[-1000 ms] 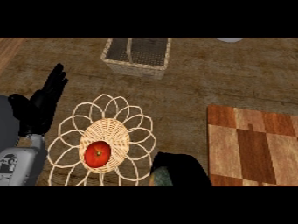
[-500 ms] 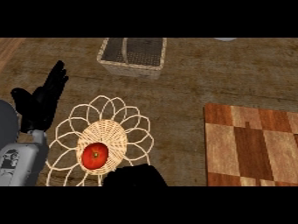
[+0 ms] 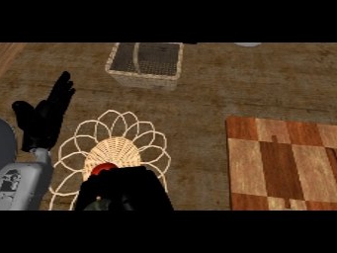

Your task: Pick the squash from the cutting board and place it in the basket

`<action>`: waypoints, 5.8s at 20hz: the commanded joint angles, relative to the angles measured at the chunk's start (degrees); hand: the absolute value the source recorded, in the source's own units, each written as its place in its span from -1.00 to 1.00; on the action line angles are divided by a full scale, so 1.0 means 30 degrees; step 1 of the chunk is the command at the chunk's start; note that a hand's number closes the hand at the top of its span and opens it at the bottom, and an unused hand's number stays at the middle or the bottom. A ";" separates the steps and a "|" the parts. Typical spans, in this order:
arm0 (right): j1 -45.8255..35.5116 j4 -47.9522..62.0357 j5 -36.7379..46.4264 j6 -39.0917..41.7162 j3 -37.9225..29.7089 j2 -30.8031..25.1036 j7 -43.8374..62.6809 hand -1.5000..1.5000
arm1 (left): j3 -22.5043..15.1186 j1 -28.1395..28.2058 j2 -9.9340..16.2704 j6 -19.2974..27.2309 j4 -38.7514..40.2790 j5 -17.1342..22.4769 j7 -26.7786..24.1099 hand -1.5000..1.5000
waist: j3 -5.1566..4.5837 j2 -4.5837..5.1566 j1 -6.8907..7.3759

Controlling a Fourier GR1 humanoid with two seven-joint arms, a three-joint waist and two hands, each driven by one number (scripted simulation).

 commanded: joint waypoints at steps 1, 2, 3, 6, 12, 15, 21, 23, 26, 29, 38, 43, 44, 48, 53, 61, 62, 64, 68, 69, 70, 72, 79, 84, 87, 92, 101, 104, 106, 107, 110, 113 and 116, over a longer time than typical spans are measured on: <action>-0.3898 0.0841 -0.0779 -0.1393 -0.1202 0.0260 0.2515 1.00 | 0.0199 -0.0437 0.0001 -0.0061 0.0272 0.0203 0.0186 0.00 | -0.0023 -0.0009 -0.0084; -0.4476 0.0918 -0.0960 -0.1764 -0.1751 0.0262 0.3164 1.00 | -0.0016 -0.0338 0.0192 -0.0203 0.0101 -0.0017 0.0272 0.00 | -0.0020 -0.0079 0.0014; -0.5429 0.0872 -0.1034 -0.2067 -0.2511 0.0264 0.3387 1.00 | -0.0040 -0.0147 -0.0070 -0.0055 0.0334 -0.0037 -0.0042 0.00 | -0.0038 -0.0070 0.0054; -0.7680 0.2376 -0.1690 -0.3447 -0.3706 0.0267 0.4331 1.00 | -0.0262 -0.0298 -0.0167 0.0077 0.0050 -0.0207 0.0339 0.00 | -0.0022 -0.0078 0.0366; -1.3741 0.7121 -0.2681 -0.3423 -0.5787 0.0269 0.6153 1.00 | -0.0008 -0.0301 0.0024 -0.0163 0.0107 -0.0044 -0.0087 0.00 | -0.0059 0.0069 0.0413; -1.6276 0.9403 -0.3646 -0.3449 -0.6639 0.0269 0.6379 1.00 | -0.0065 -0.0845 -0.0060 0.0045 0.0097 -0.0188 0.0232 0.00 | -0.0046 0.0126 0.0335; -2.0126 1.4485 -0.5367 -0.2897 -0.6158 0.0270 0.6144 1.00 | 0.0030 -0.0836 -0.0229 0.0221 0.0788 -0.0348 -0.0195 0.00 | -0.0067 0.0293 0.0332; -2.0472 1.6099 -0.6386 -0.2741 -0.6330 0.0271 0.5047 1.00 | -0.0349 -0.1056 -0.0362 0.0348 0.0105 -0.0524 0.0554 0.00 | -0.0053 0.0399 0.0608; -2.0753 1.7878 -0.7417 -0.2556 -0.5711 0.0272 0.4134 1.00 | -0.0134 -0.1699 -0.0387 0.0219 0.0548 -0.0317 0.0387 0.00 | -0.0070 0.0566 0.0528; -2.1606 1.9365 -0.8510 -0.2001 -0.5771 0.0273 0.4144 1.00 | -0.0578 -0.1085 -0.0685 0.0329 0.0065 -0.0567 0.0397 0.00 | -0.0047 0.0475 0.0613; -2.1115 2.2615 -1.0582 -0.1946 -0.5934 0.0274 0.1154 1.00 | 0.0360 -0.0364 0.0295 -0.0345 0.0379 -0.0212 -0.0693 0.00 | -0.0017 0.0587 0.0360; -2.0353 2.3435 -1.1993 -0.1728 -0.6435 0.0274 -0.1379 1.00 | -0.0066 -0.1015 -0.0436 0.0379 0.0296 -0.0633 -0.0169 0.00 | 0.0007 0.0680 0.0303; -2.0364 2.2899 -1.2456 -0.2189 -0.6517 0.0274 -0.1358 1.00 | 0.0017 -0.1026 -0.0409 0.0112 0.0465 -0.0361 0.0125 0.00 | 0.0015 0.0570 0.0163; -2.0548 2.3966 -1.3246 -0.1486 -0.7027 0.0274 -0.2795 1.00 | 0.0379 -0.0934 0.0127 -0.0202 0.0574 -0.0329 -0.0260 0.00 | 0.0013 0.0584 0.0085; -2.1919 2.6131 -0.7195 0.2633 -0.0548 0.0273 -0.4802 1.00 | 0.0358 -0.0602 -0.0142 0.0206 0.0206 -0.0395 -0.0178 0.00 | -0.0013 0.0510 -0.0288; -2.3447 2.7954 -0.6806 0.3381 -0.0491 0.0273 -0.5420 1.00 | 0.0125 -0.1535 -0.0340 0.0367 0.0060 -0.0578 0.0515 0.00 | -0.0008 0.0633 0.0156; -2.3271 2.8040 -0.6652 0.3179 -0.0262 0.0273 -0.5146 1.00 | 0.0457 -0.0785 0.0070 -0.0417 0.0153 -0.0047 -0.0120 0.00 | -0.0036 0.0690 0.0491; -2.3036 2.8242 -0.6732 0.3337 -0.0413 0.0273 -0.5681 1.00 | 0.0508 -0.0784 0.0083 -0.0172 0.0756 -0.0391 -0.0394 0.00 | -0.0020 0.0683 0.0170; -2.3081 2.9044 -0.7045 0.5677 -0.0469 0.0274 -0.5253 1.00 | 0.0002 -0.0669 -0.0409 -0.0037 -0.0222 -0.0415 0.0030 0.00 | -0.0037 0.0705 0.0530; -2.3314 2.8757 -0.7325 0.6902 -0.0600 0.0273 -0.4951 1.00 | 0.0452 -0.1154 -0.0089 -0.0094 0.0106 -0.0237 0.0119 0.00 | -0.0034 0.0643 0.0330; -2.3172 2.9438 -0.7363 0.7041 -0.0753 0.0274 -0.5316 1.00 | -0.0083 -0.0544 -0.0370 0.0243 -0.0328 -0.0756 0.0245 0.00 | -0.0013 0.0639 0.0341; -2.3534 2.9394 -0.7711 0.8364 -0.1018 0.0274 -0.5403 1.00 | -0.0134 -0.0740 -0.0614 0.0490 -0.0158 -0.0886 0.0032 0.00 | -0.0021 0.0693 0.0384; -2.2435 2.9970 -0.7368 0.7694 -0.0948 0.0274 -0.6321 1.00 | 0.0444 -0.0478 0.0131 -0.0519 -0.0580 -0.0080 0.0292 0.00 | -0.0002 0.0688 0.0442; -2.1935 3.0019 -0.6971 0.7376 -0.0614 0.0274 -0.6418 1.00 | -0.0049 -0.0914 -0.0356 -0.0089 -0.0211 -0.0647 0.0251 0.00 | -0.0011 0.0810 0.0445; -2.1123 2.9782 -0.6568 0.7166 -0.0162 0.0274 -0.6365 1.00 | 0.0283 -0.0852 -0.0124 -0.0319 -0.0346 -0.0346 0.0154 0.00 | -0.0011 0.0780 0.0534; -2.1474 3.0648 -0.6486 0.7830 -0.0333 0.0273 -0.6541 1.00 | -0.0280 -0.0597 -0.0649 0.0059 -0.0553 -0.0831 0.0092 0.00 | 0.0006 0.0766 0.0495; -2.0312 3.0248 -0.6388 0.8848 -0.0266 0.0274 -0.6910 1.00 | 0.0252 -0.1241 -0.0308 0.0030 -0.0482 -0.0581 0.0898 0.00 | 0.0020 0.0760 0.0415; -2.0451 3.0118 -0.6483 0.9064 -0.0465 0.0274 -0.6591 1.00 | 0.0391 -0.1186 -0.0185 -0.0258 -0.0187 -0.0443 0.0486 0.00 | 0.0019 0.0696 0.0340; -2.0645 3.0691 -0.6577 0.9254 -0.0650 0.0274 -0.6573 1.00 | -0.0244 -0.0572 -0.0659 -0.0046 -0.1032 -0.0714 0.0730 0.00 | 0.0021 0.0741 0.0741; -2.0334 3.0390 -0.6437 0.9228 -0.0518 0.0273 -0.6854 1.00 | 0.0176 -0.0674 -0.0504 -0.0037 -0.0787 -0.0551 0.0256 0.00 | 0.0018 0.0722 0.0521; -1.9484 3.0067 -0.6582 0.8810 -0.0648 0.0274 -0.6619 1.00 | -0.0030 -0.1268 -0.0487 -0.0117 -0.0574 -0.0713 0.0636 0.00 | 0.0018 0.0817 0.0608; -2.0082 3.0125 -0.7144 1.0505 -0.1144 0.0274 -0.5170 1.00 | -0.0307 -0.0643 -0.0825 0.0188 -0.0295 -0.1108 0.0205 0.00 | 0.0003 0.0753 0.0729; -2.0093 3.0221 -0.7107 1.1306 -0.1116 0.0273 -0.4544 1.00 | -0.0238 -0.0624 -0.0905 0.0183 -0.0074 -0.1073 -0.0058 0.00 | 0.0005 0.0708 0.0514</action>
